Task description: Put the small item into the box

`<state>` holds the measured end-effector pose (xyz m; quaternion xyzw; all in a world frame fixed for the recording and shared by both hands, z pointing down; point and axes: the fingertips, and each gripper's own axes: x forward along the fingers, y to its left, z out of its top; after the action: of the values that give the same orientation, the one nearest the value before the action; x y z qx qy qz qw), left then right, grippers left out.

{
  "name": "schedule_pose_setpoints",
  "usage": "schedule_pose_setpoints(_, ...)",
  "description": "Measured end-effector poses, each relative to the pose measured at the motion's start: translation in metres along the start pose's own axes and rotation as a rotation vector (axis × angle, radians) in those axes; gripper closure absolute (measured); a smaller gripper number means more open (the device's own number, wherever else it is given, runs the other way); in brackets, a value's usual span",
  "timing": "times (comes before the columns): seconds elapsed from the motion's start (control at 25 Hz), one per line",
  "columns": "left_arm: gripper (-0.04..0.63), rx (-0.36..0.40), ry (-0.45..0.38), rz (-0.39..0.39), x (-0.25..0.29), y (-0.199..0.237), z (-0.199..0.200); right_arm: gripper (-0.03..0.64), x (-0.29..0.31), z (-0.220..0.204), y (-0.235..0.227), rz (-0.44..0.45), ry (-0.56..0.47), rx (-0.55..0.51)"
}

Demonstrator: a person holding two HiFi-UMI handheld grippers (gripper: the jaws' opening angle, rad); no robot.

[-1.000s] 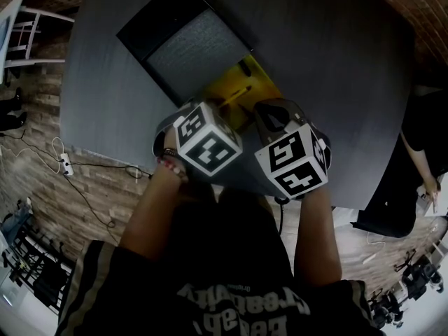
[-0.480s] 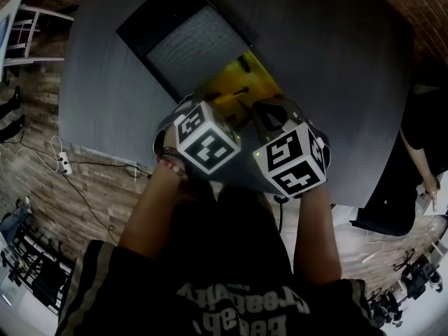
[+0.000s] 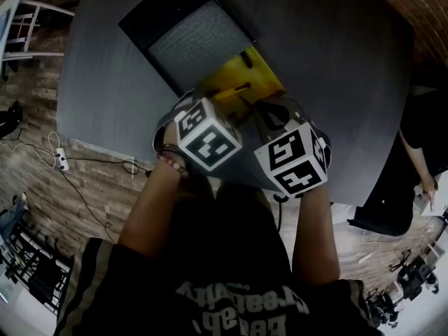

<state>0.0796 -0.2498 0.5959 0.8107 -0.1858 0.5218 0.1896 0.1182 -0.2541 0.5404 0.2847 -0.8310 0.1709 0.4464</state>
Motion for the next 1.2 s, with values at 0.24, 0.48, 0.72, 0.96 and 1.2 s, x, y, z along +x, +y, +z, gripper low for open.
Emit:
schedule_pose_setpoints(0.24,0.318,0.012,0.006,-0.009,0.0001,-0.0056,-0.0032,0.611,-0.0018,-0.0008,0.0014,-0.008,0.005,0.0)
schedule_pose_setpoints(0.48,0.318,0.019,0.005,-0.009,0.0008,-0.0037,-0.0042,0.611,0.0021,-0.0017,0.0037,-0.002,0.009,0.0)
schedule_pose_setpoints(0.72,0.318,0.021,0.0,-0.002,-0.0005,-0.0004,-0.0048,0.611,0.0037,0.0004,0.0071,0.008,0.007,-0.002)
schedule_pose_setpoints(0.96,0.331,0.019,0.001,-0.007,0.0001,0.0013,-0.0047,0.611,0.004,0.0008,0.0074,0.01,0.009,-0.006)
schedule_pose_setpoints(1.2,0.378,0.018,-0.002,0.013,-0.0008,0.0032,-0.0042,0.611,0.0038,0.0002,0.0086,0.013,0.007,-0.006)
